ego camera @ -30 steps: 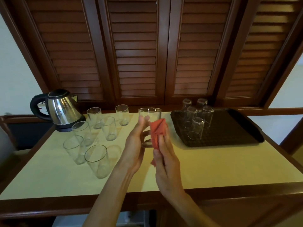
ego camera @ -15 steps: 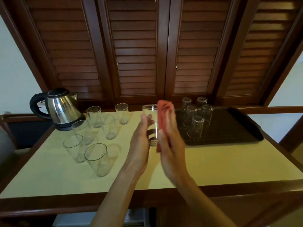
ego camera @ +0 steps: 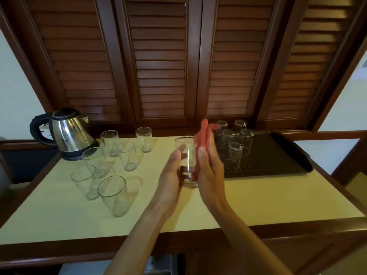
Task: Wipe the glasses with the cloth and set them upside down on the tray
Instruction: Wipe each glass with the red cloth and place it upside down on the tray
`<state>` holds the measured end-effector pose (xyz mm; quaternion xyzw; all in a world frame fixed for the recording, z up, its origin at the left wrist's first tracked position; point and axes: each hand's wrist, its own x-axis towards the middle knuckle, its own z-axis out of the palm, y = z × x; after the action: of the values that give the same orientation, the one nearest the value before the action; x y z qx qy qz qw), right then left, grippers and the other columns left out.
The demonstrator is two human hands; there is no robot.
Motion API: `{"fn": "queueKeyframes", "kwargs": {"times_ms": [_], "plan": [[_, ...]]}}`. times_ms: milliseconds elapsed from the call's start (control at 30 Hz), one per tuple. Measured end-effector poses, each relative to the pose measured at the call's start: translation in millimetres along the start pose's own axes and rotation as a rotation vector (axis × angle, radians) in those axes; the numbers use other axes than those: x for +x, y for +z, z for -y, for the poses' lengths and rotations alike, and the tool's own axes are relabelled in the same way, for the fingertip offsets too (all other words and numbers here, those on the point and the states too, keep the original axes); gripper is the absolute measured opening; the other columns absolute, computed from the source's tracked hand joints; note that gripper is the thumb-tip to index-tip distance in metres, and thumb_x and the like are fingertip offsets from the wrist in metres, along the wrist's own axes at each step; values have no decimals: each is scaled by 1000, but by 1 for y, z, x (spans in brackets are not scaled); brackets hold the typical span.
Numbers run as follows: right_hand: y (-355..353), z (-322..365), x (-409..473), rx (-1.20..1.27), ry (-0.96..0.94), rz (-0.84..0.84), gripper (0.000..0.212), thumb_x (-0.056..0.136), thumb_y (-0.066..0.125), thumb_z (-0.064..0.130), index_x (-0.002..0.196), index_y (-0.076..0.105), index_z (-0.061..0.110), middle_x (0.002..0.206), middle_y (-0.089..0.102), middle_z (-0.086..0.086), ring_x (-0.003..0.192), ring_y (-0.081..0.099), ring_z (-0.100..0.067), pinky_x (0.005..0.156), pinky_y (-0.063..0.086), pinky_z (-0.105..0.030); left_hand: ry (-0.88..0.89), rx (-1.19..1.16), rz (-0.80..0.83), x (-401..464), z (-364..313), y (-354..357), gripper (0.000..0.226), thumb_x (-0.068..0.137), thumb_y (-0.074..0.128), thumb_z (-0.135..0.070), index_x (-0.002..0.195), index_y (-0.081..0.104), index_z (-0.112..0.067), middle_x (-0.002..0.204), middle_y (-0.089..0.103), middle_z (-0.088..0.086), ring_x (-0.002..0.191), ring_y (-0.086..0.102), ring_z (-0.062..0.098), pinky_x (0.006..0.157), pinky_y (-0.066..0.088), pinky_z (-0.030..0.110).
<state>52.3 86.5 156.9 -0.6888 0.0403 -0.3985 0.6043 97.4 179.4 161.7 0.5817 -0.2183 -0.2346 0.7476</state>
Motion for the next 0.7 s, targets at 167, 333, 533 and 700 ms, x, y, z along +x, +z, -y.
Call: {"fn": "queueKeyframes", "kwargs": {"times_ms": [167, 333, 533, 700], "plan": [[15, -1, -34, -149, -133, 99, 57, 107, 35, 40, 160, 16, 28, 168, 21, 5, 152, 26, -9, 120, 35, -35, 80, -35, -130, 14, -6, -7, 54, 106, 40, -58, 149, 55, -29, 136, 66, 7, 122, 68, 21, 97, 60, 40], [-1, -5, 1, 21, 19, -41, 60, 104, 41, 38, 159, 18, 35, 160, 37, 11, 147, 39, -23, 114, 40, -55, 32, 100, -56, -5, -6, 9, 58, 94, 33, -65, 147, 47, -45, 140, 60, -9, 124, 61, 13, 105, 53, 44], [12, -10, -32, -73, -81, 88, 55, 107, 37, 37, 159, 24, 25, 163, 34, 9, 148, 35, -10, 116, 40, -31, 83, 67, -118, 17, -17, -1, 48, 95, 45, -63, 129, 65, -36, 125, 72, -8, 116, 68, 10, 105, 54, 48], [6, -1, -4, -156, -66, -14, 59, 105, 36, 43, 160, 18, 31, 167, 23, 5, 151, 29, -19, 122, 28, -52, 25, 85, -91, 6, -7, 6, 46, 106, 31, -55, 144, 53, -40, 134, 67, -2, 126, 63, 17, 106, 54, 50]]}}
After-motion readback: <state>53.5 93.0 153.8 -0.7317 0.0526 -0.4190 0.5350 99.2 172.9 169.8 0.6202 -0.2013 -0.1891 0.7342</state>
